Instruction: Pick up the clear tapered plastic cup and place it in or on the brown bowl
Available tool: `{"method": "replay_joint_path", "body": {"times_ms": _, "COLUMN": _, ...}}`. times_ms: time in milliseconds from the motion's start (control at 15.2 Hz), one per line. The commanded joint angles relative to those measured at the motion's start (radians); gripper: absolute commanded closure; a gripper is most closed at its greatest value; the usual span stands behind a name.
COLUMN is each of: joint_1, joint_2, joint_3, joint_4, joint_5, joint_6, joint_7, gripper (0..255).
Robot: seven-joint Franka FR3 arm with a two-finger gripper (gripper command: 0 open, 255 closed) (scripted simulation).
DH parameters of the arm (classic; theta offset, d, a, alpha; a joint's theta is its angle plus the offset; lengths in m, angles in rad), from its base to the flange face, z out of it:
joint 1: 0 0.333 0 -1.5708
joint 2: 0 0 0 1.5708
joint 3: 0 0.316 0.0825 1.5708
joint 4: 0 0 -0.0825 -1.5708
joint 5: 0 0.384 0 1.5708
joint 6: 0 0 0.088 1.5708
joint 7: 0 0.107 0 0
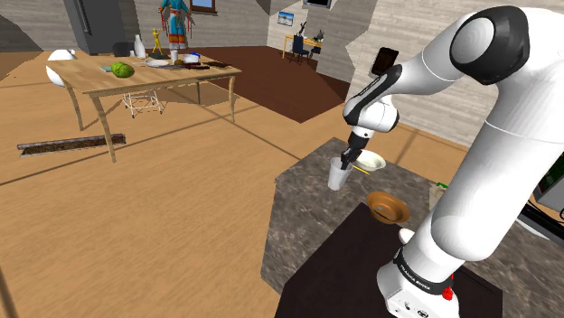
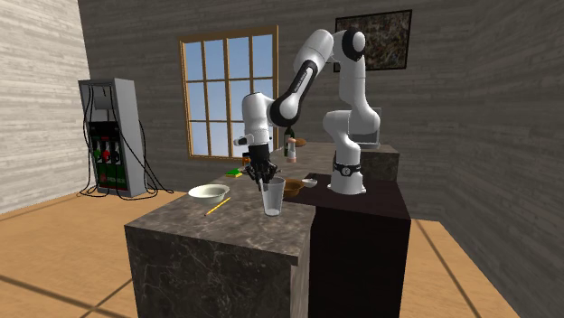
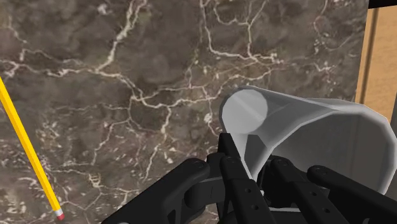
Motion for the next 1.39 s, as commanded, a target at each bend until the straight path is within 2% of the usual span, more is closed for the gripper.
{"method": "replay_joint_path", "body": {"times_ms": 0, "joint_1": 0.0, "joint_2": 0.0, "joint_3": 0.0, "joint_4": -0.001, "joint_5": 0.0, "joint_6": 0.0, "joint_7": 0.0, "gripper": 255}}
{"method": "replay_joint_path", "body": {"times_ms": 66, "joint_1": 0.0, "joint_2": 0.001, "joint_3": 0.0, "joint_4": 0.0, "joint_5": 0.001, "joint_6": 0.0, "joint_7": 0.0, "gripper": 255}}
{"method": "replay_joint_path", "body": {"times_ms": 792, "joint_1": 0.004, "joint_2": -0.151, "joint_3": -0.018, "joint_4": 0.025, "joint_5": -0.163, "joint_6": -0.134, "joint_7": 0.13, "gripper": 255}}
{"method": "replay_joint_path", "body": {"times_ms": 1320, "joint_1": -0.006, "joint_2": -0.24, "joint_3": -0.006, "joint_4": 0.064, "joint_5": -0.238, "joint_6": -0.242, "joint_7": 0.196, "gripper": 255}}
